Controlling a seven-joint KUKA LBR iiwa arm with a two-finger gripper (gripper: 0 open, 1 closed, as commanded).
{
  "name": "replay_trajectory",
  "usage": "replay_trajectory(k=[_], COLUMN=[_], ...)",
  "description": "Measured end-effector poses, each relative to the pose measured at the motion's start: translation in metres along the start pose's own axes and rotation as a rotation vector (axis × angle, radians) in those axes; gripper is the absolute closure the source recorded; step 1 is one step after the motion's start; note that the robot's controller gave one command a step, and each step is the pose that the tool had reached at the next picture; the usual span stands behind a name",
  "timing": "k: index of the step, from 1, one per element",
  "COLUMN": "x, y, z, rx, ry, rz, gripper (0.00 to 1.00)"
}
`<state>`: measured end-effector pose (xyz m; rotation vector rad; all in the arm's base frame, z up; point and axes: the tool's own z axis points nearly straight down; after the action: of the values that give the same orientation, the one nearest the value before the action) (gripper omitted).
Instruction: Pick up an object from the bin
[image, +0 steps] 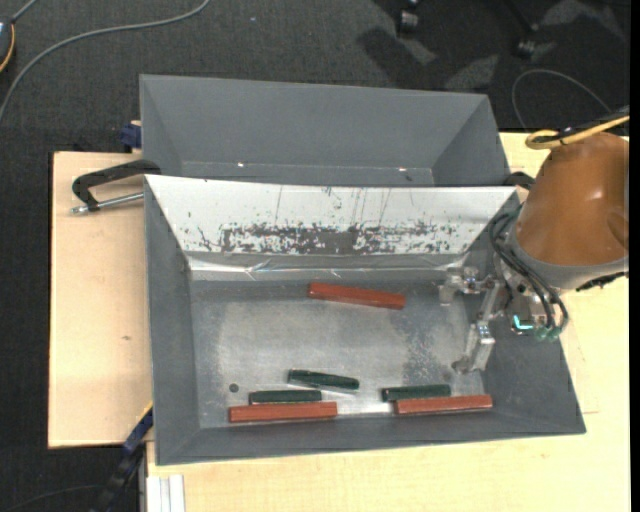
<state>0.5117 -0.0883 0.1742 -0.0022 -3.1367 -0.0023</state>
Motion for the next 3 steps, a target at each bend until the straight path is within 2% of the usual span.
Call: replay_trajectory(k=[1, 2, 3], x=[-0.026, -0.071, -0.09], y=[0.022, 0.065, 0.071], z=[0.101, 0.063, 0.105], rx=[-0.001, -0.002, 0.0], ry=[-0.001, -0.015, -0.01], rz=[-0.026, 0.132, 0.128], gripper=[0.0, 0.0, 0.0])
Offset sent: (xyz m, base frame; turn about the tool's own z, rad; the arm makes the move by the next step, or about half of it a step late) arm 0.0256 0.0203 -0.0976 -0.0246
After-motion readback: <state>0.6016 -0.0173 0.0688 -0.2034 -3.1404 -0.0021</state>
